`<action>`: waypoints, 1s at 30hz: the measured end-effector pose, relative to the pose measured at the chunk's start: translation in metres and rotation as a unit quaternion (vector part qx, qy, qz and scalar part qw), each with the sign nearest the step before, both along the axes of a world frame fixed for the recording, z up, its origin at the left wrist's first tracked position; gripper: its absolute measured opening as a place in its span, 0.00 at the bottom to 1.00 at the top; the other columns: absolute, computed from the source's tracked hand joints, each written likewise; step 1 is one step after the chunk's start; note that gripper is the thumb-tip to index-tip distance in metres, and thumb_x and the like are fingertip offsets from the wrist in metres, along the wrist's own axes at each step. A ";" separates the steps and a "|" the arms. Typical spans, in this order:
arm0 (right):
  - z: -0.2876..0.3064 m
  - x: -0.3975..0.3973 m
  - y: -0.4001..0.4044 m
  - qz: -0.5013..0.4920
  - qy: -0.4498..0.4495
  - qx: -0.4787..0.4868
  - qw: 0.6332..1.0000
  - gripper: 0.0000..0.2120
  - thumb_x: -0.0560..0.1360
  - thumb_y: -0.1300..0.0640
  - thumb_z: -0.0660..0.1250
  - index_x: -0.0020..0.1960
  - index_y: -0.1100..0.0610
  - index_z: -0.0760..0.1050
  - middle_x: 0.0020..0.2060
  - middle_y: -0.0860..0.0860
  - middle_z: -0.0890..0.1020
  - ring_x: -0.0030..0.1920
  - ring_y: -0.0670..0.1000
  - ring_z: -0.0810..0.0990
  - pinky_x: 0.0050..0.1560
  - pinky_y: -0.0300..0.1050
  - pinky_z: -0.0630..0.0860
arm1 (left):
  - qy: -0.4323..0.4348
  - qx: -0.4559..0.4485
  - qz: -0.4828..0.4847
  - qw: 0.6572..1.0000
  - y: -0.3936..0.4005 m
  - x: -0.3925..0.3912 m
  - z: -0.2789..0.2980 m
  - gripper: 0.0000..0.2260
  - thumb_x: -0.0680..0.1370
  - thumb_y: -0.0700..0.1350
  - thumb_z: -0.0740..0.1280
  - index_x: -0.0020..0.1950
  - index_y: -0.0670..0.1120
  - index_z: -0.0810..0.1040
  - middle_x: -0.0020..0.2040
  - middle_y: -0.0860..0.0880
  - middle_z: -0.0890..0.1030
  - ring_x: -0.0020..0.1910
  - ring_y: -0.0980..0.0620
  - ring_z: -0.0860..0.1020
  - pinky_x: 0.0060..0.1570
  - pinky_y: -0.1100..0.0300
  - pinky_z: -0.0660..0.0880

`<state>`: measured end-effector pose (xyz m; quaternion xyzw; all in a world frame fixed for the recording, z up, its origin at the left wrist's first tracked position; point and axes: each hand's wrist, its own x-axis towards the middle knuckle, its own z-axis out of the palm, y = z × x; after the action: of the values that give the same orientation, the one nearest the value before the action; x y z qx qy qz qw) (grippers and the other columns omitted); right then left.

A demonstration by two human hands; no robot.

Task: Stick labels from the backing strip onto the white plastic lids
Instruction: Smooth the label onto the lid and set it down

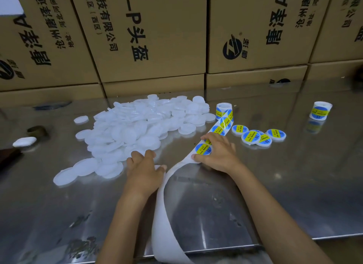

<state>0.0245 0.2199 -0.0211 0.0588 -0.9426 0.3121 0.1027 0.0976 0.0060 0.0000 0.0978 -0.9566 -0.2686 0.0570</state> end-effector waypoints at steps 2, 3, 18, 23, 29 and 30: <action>0.001 0.000 0.000 -0.002 -0.007 0.006 1.000 0.31 0.67 0.36 0.73 0.66 0.45 0.69 0.65 0.42 0.72 0.70 0.47 0.64 0.61 0.46 0.56 | 0.031 -0.015 -0.001 0.999 0.008 -0.006 -0.004 0.18 0.79 0.56 0.67 0.62 0.47 0.71 0.56 0.50 0.59 0.64 0.46 0.60 0.56 0.56 0.63; 0.001 0.000 0.000 -0.002 -0.012 0.010 1.000 0.31 0.67 0.35 0.73 0.66 0.45 0.69 0.65 0.42 0.72 0.70 0.47 0.65 0.61 0.46 0.55 | 0.043 -0.029 -0.003 0.999 0.012 -0.010 -0.005 0.18 0.78 0.58 0.67 0.60 0.47 0.72 0.55 0.50 0.59 0.63 0.46 0.61 0.55 0.56 0.64; 0.010 0.002 0.009 0.048 -0.030 -0.031 0.998 0.12 0.74 0.46 0.71 0.57 0.44 0.77 0.53 0.36 0.78 0.53 0.40 0.73 0.72 0.47 0.59 | 0.051 0.066 -0.097 0.992 0.046 -0.083 0.014 0.19 0.77 0.47 0.72 0.57 0.49 0.63 0.51 0.47 0.73 0.46 0.47 0.72 0.39 0.57 0.68; 0.015 0.001 0.013 0.057 -0.066 -0.065 0.994 0.21 0.71 0.48 0.74 0.63 0.44 0.75 0.58 0.43 0.79 0.55 0.44 0.74 0.72 0.48 0.62 | 0.079 0.310 -0.088 0.943 0.055 -0.092 0.003 0.12 0.79 0.42 0.71 0.60 0.47 0.72 0.52 0.45 0.77 0.32 0.49 0.81 0.32 0.63 0.80; 0.015 -0.002 0.015 0.072 -0.075 -0.082 0.991 0.24 0.70 0.49 0.76 0.63 0.45 0.73 0.58 0.44 0.79 0.60 0.47 0.76 0.70 0.51 0.66 | 0.099 0.474 -0.110 0.868 0.061 -0.098 0.002 0.05 0.82 0.40 0.67 0.57 0.46 0.77 0.55 0.44 0.82 0.43 0.53 0.86 0.37 0.62 0.81; 0.015 -0.002 0.015 0.074 -0.076 -0.084 0.991 0.23 0.70 0.49 0.76 0.62 0.45 0.73 0.58 0.44 0.79 0.60 0.46 0.76 0.70 0.51 0.66 | 0.120 0.450 -0.111 0.878 0.063 -0.099 0.002 0.04 0.82 0.40 0.66 0.54 0.49 0.77 0.53 0.47 0.82 0.40 0.56 0.86 0.36 0.65 0.80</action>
<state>0.0221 0.2351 -0.0056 0.0955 -0.9113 0.4004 0.0124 -0.0013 0.0686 0.0023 -0.0268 -0.7228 -0.6846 0.0908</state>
